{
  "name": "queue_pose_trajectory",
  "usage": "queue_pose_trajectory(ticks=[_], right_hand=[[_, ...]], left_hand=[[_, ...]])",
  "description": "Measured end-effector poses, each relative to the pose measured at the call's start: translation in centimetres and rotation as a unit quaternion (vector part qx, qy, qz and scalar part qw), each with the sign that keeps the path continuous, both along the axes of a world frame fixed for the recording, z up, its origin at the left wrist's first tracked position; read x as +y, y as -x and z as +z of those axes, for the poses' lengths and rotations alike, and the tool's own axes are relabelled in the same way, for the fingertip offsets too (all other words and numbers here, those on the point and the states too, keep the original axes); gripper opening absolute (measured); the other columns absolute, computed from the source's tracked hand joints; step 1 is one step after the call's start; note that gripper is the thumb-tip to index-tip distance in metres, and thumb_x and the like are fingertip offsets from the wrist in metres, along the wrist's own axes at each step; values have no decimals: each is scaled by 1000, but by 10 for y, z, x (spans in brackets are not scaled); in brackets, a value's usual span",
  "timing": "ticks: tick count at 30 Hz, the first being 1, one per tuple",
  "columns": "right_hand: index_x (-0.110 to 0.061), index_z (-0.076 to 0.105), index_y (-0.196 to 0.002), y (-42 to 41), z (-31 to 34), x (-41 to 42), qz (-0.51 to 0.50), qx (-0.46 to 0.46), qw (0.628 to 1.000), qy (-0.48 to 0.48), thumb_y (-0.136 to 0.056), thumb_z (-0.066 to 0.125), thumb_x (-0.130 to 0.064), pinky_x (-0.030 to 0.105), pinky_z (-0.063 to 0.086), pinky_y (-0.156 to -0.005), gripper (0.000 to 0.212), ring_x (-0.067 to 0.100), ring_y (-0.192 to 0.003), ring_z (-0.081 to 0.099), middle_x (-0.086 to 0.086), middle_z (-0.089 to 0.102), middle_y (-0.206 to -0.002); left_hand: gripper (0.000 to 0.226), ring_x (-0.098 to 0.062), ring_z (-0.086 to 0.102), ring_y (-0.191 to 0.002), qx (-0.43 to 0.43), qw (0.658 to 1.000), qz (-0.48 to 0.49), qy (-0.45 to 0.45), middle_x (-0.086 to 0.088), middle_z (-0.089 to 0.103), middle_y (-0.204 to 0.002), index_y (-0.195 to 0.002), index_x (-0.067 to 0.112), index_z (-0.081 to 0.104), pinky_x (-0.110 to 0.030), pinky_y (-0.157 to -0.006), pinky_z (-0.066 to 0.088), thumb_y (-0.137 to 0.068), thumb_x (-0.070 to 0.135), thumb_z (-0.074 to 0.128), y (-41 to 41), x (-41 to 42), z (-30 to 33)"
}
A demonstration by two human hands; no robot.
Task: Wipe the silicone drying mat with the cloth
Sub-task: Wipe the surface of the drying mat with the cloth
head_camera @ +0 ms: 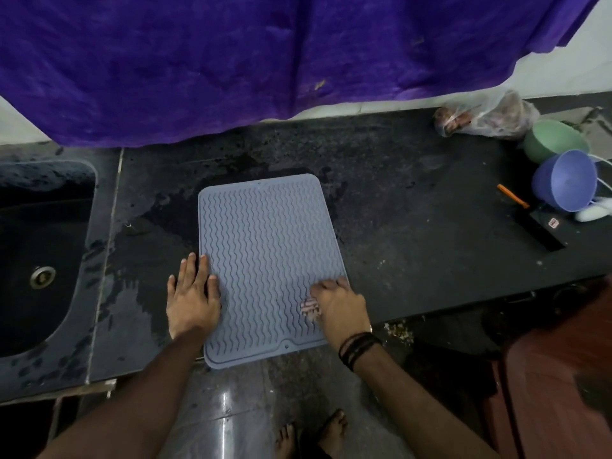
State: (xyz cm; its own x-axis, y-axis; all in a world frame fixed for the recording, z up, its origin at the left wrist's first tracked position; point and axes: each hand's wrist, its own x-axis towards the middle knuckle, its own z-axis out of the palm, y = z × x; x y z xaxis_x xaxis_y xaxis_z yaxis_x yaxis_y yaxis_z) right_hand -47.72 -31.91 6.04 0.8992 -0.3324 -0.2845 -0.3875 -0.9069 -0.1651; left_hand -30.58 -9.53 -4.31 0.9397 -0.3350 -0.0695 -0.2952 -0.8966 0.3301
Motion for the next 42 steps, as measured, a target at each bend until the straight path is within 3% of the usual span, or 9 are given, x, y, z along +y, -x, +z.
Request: queue_pose_trajectory(ticks=[6, 10, 14, 17, 21, 29, 35, 39, 42], right_hand=[[-15, 51, -130, 22, -10, 16, 20, 40, 999, 19, -95, 46, -12, 40, 47, -92, 35, 28, -131, 36, 5, 49, -136], [-18, 57, -124, 47, -3, 19, 33, 73, 997, 20, -92, 55, -22, 40, 49, -88, 32, 26, -127, 40, 3, 54, -130], [-23, 60, -114, 40, 7, 7, -15, 36, 999, 9, -89, 59, -23, 36, 49, -84, 25, 21, -117, 47, -1, 59, -121], [-23, 58, -119, 13, 4, -7, -44, -5, 999, 22, -87, 62, -18, 37, 51, -84, 33, 21, -118, 46, -1, 57, -123], [-18, 55, -127, -5, -3, -10, -24, 31, 998, 49, -88, 58, -14, 39, 51, -87, 39, 24, -124, 42, 2, 53, -131], [-16, 50, -130, 54, -10, 17, -11, 61, 997, 54, -97, 44, -14, 42, 49, -89, 34, 27, -129, 36, 3, 46, -138], [-21, 61, -111, 54, 9, 12, -28, 45, 998, 39, -92, 56, -22, 37, 52, -83, 20, 21, -115, 47, -1, 61, -118], [-19, 58, -120, 20, 9, 2, -44, -21, 999, 13, -90, 56, -23, 38, 50, -85, 31, 23, -120, 44, 0, 58, -125], [-17, 55, -126, 14, -1, 6, -24, 22, 998, 45, -93, 51, -15, 38, 50, -87, 33, 23, -126, 41, 2, 54, -132]], left_hand=[[66, -17, 8, -155, -3, 1000, 0, 1, -2, 15, -167, -160, 22, 21, -42, -126, 3, -100, 47, 13, 0, 1, -2], [66, -17, 6, -155, -2, 1000, -3, -3, -1, 14, -168, -160, 23, 18, -42, -126, 2, -99, 48, 12, 0, 1, -3], [62, -18, 6, -155, -2, 1000, -3, -3, -2, 14, -167, -160, 22, 19, -43, -126, 2, -102, 45, 16, 0, 1, -2], [58, -19, 7, -155, -5, 1000, -3, -2, -3, 15, -167, -160, 20, 20, -44, -126, 3, -105, 40, 23, 1, 1, -1], [59, -21, 9, -155, -6, 1000, -8, 1, -5, 17, -167, -159, 19, 22, -44, -125, 3, -104, 41, 23, 1, 0, 1], [55, -21, 8, -155, -7, 1000, 0, -1, -4, 16, -167, -159, 19, 23, -44, -125, 4, -107, 33, 33, 1, 0, 0], [55, -21, 8, -155, -6, 1000, -1, 4, -4, 16, -167, -159, 19, 23, -44, -125, 4, -107, 34, 33, 1, 0, 1], [55, -20, 7, -155, -7, 1000, -1, -2, -4, 15, -167, -160, 20, 21, -43, -125, 3, -107, 35, 31, 2, 1, 0], [55, -21, 8, -155, -9, 1000, -1, 2, -4, 15, -167, -159, 20, 21, -43, -125, 3, -107, 34, 32, 1, 1, 0]])
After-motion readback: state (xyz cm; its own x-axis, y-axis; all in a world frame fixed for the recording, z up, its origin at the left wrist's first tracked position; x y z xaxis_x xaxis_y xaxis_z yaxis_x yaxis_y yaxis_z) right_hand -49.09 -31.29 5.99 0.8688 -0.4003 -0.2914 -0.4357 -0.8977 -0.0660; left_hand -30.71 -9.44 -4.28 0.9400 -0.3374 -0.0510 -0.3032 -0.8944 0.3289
